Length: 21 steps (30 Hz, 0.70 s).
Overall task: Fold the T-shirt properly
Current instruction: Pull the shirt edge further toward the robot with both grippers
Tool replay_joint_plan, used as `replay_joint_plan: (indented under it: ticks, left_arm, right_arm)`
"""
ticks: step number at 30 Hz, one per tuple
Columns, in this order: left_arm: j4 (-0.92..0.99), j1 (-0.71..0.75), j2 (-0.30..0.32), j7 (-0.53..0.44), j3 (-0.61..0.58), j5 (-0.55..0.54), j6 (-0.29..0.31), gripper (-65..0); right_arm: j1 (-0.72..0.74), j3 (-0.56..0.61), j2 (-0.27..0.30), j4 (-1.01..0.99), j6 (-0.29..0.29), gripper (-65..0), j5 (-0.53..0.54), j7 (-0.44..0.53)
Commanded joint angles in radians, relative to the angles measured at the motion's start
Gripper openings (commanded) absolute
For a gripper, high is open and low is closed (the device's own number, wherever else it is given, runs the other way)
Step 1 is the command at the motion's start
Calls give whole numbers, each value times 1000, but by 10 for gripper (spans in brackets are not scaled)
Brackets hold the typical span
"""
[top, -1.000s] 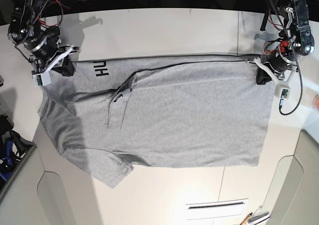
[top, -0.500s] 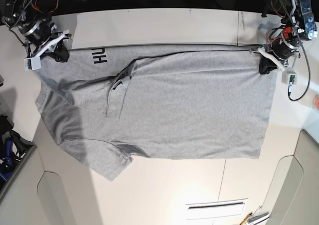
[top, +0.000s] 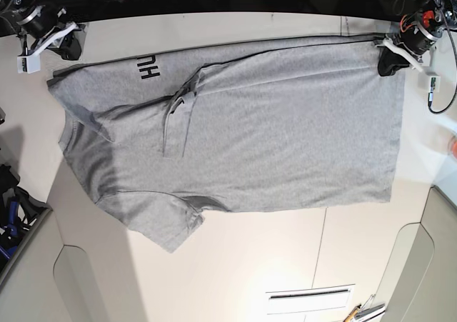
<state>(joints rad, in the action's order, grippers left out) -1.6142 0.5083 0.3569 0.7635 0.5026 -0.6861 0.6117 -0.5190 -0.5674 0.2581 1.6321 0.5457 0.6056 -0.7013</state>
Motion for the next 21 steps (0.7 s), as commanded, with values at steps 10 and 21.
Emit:
replay_joint_plan:
  ticks: [10,21]
  left_arm:
    - [2,10,0,56,17,-13,33,-650]
    - [2,7,0,56,17,-13,33,-650]
  right_arm:
    - [98,0,11,169,27,-650,69,6]
    - [255,162,33,-61,8,-650,-171,24]
